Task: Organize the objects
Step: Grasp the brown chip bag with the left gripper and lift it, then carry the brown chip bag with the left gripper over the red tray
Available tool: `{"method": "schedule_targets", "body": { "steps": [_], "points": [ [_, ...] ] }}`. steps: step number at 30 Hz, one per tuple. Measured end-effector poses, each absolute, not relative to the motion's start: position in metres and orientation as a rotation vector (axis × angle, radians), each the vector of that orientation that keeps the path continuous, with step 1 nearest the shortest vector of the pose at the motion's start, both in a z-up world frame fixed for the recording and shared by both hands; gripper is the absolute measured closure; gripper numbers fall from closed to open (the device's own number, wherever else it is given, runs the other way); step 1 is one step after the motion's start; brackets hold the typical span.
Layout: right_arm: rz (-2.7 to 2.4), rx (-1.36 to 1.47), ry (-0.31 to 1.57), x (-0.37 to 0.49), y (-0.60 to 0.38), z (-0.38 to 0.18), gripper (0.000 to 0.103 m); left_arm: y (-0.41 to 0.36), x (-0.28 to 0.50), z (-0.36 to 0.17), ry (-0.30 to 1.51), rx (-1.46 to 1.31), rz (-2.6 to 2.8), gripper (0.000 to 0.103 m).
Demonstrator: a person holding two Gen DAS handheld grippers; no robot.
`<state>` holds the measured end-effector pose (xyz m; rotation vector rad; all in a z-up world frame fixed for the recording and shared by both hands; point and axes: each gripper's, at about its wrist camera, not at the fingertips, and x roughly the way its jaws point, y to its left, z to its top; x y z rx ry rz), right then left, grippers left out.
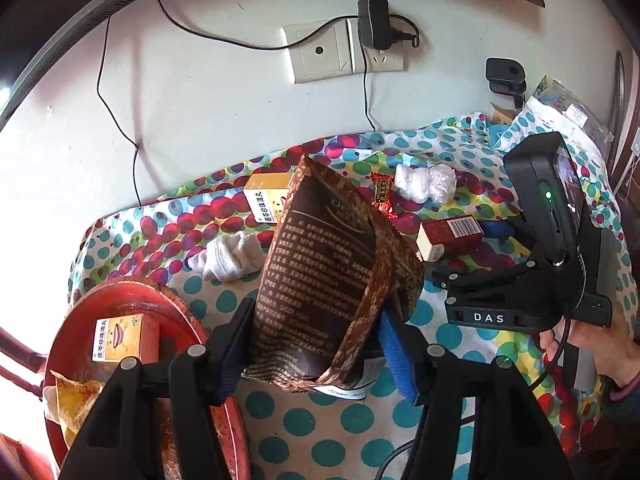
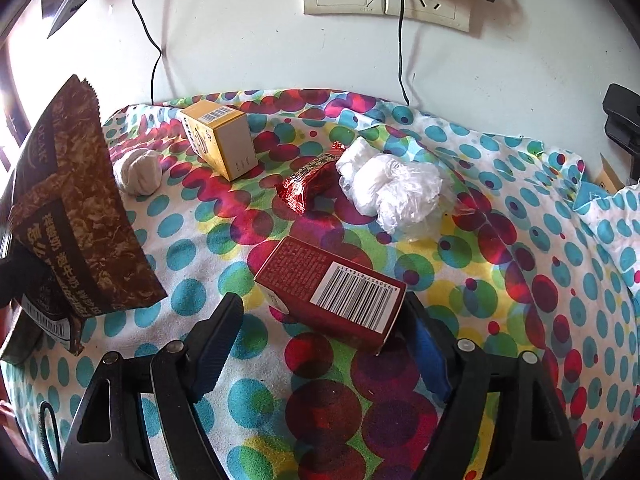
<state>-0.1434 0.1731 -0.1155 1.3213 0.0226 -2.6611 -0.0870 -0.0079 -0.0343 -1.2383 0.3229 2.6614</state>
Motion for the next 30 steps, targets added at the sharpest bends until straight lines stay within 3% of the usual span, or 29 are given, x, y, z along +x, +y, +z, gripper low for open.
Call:
{"method": "schedule_targets", "body": {
  "steps": [3, 8, 30],
  "points": [
    [-2.687, 1.319, 0.002, -0.143, 0.177, -0.115, 0.038, -0.009, -0.085, -0.033, 0.310, -1.240, 2.657, 0.042],
    [-2.688, 1.299, -0.087, -0.142, 0.187, -0.113, 0.038, -0.009, -0.080, -0.028, 0.322, -1.208, 2.681, 0.042],
    [-2.743, 1.279, -0.031, -0.137, 0.185, -0.110, 0.038, -0.015, -0.061, -0.004, 0.243, -1.157, 2.713, 0.042]
  ]
}}
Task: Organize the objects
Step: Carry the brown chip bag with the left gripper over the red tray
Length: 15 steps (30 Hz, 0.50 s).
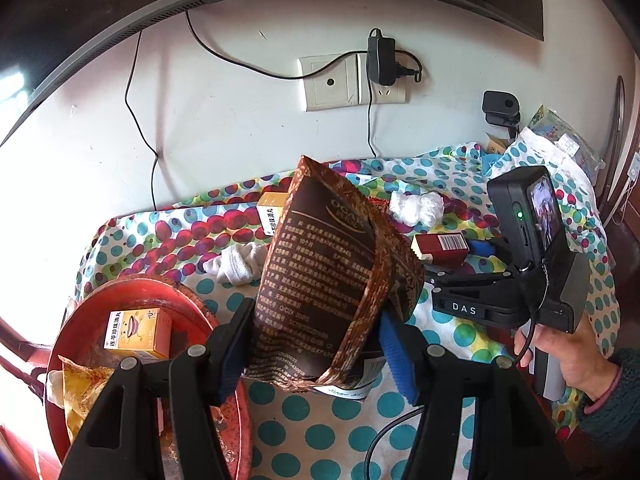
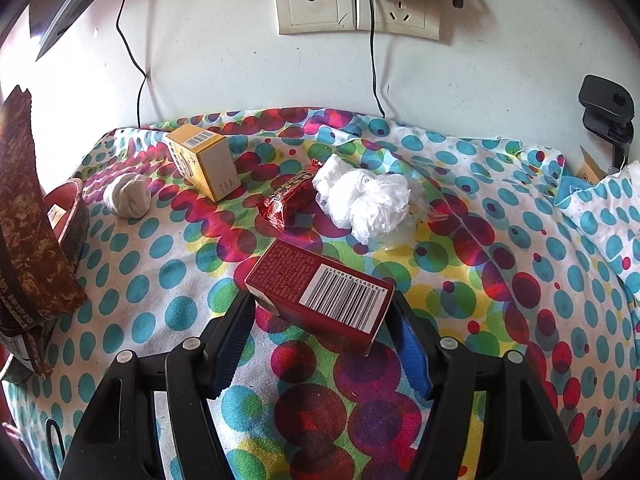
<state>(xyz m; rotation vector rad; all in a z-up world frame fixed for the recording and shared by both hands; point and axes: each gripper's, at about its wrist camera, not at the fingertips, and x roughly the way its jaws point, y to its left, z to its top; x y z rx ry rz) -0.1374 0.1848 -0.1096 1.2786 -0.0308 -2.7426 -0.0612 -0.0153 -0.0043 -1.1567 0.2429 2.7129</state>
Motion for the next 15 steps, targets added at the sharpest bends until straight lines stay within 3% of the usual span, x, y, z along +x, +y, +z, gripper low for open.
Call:
{"method": "schedule_targets", "body": {
  "steps": [15],
  "points": [
    [-2.735, 1.327, -0.062, -0.142, 0.189, -0.113, 0.038, -0.046, -0.048, 0.019, 0.206, -1.127, 2.800, 0.042]
  ]
}}
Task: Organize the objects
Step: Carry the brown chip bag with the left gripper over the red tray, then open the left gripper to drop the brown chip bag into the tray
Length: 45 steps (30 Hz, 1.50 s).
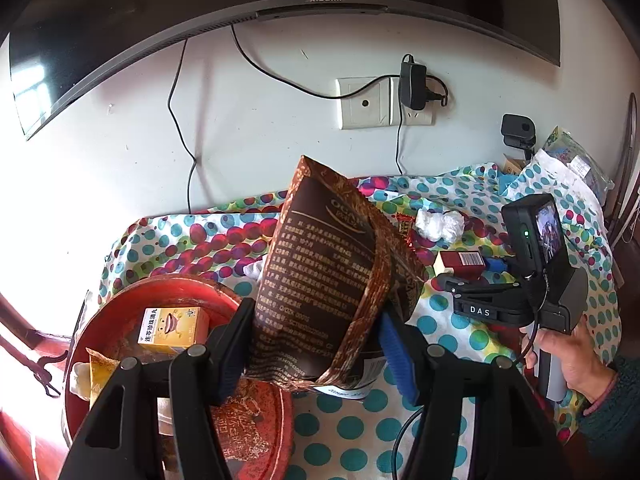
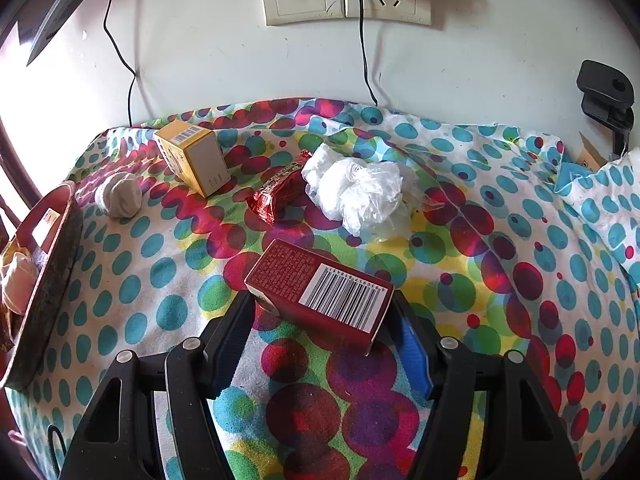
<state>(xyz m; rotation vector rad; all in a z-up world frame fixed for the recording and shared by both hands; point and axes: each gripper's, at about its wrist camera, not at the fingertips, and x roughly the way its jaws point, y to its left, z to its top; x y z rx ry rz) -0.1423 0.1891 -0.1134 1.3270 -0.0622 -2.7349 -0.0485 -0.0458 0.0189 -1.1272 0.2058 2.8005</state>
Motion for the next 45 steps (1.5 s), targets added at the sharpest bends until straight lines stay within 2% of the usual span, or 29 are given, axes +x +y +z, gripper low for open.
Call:
{"method": "schedule_targets", "body": {
  "steps": [18, 35, 45],
  "points": [
    [-2.741, 1.341, -0.007, -0.144, 0.184, -0.114, 0.038, -0.133, -0.050, 0.033, 0.071, -1.206, 2.974, 0.042],
    [-2.742, 1.349, 0.022, -0.144, 0.182, -0.116, 0.038, -0.217, -0.050, 0.017, -0.103, -1.348, 3.094, 0.042],
    [-2.744, 1.355, 0.045, -0.145, 0.181, -0.116, 0.038, -0.263, -0.050, -0.004, -0.275, -1.437, 3.107, 0.042]
  ]
}}
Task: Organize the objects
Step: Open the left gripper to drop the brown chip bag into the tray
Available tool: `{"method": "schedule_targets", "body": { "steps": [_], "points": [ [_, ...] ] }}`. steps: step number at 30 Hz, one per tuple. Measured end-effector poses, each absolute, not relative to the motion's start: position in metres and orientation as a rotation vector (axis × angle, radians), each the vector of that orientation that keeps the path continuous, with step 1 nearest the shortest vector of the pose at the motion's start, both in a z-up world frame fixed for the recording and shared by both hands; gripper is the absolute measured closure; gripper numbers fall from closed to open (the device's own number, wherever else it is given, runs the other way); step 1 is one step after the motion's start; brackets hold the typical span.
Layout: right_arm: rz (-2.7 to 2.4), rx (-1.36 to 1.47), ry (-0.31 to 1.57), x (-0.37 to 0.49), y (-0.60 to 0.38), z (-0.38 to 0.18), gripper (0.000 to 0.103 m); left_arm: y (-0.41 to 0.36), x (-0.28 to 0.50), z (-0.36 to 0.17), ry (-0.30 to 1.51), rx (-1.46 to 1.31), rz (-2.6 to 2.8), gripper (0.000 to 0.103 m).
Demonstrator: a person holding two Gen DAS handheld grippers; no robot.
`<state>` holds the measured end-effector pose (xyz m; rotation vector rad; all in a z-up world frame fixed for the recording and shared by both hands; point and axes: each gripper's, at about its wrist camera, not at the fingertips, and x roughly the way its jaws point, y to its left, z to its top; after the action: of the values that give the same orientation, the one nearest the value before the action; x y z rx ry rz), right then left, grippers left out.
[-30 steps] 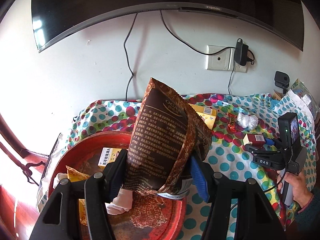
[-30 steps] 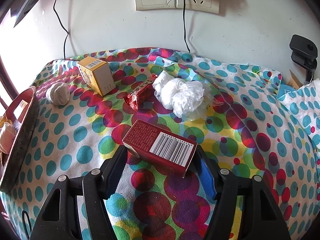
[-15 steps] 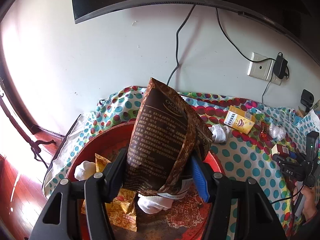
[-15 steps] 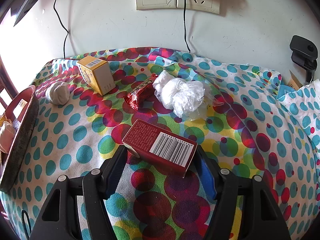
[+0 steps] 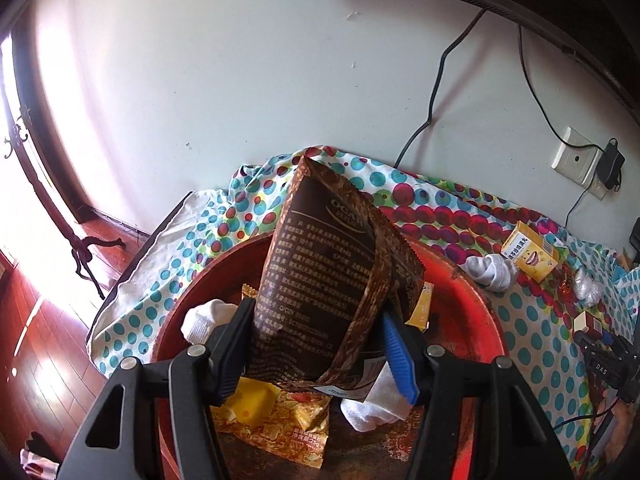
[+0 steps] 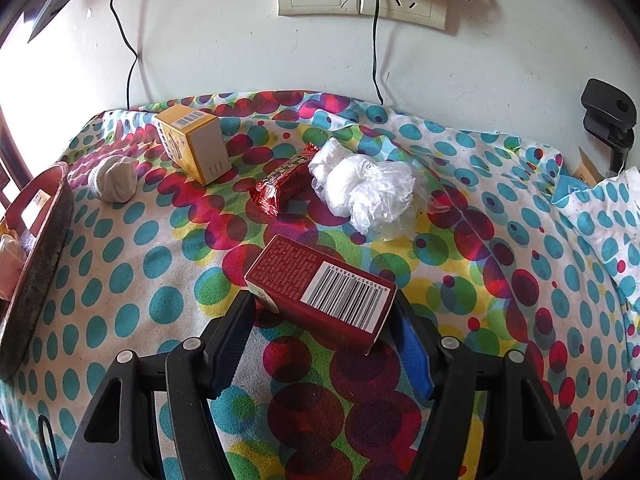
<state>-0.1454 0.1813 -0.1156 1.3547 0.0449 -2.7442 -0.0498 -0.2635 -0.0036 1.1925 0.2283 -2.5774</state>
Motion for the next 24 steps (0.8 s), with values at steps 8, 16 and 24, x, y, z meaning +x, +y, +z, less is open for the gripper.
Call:
{"method": "schedule_targets", "body": {
  "steps": [8, 16, 24],
  "points": [
    [-2.744, 1.355, 0.045, -0.146, 0.180, -0.115, 0.038, -0.283, -0.049, -0.017, 0.300, 1.217, -2.549, 0.042],
    [-2.744, 1.354, 0.046, -0.146, 0.181, -0.115, 0.038, -0.277, -0.052, -0.017, 0.284, 1.244, -2.537, 0.041],
    [-2.738, 1.346, 0.039, -0.146, 0.181, -0.114, 0.039, -0.250, -0.051, 0.000, 0.201, 1.221, -2.580, 0.041]
  ]
}}
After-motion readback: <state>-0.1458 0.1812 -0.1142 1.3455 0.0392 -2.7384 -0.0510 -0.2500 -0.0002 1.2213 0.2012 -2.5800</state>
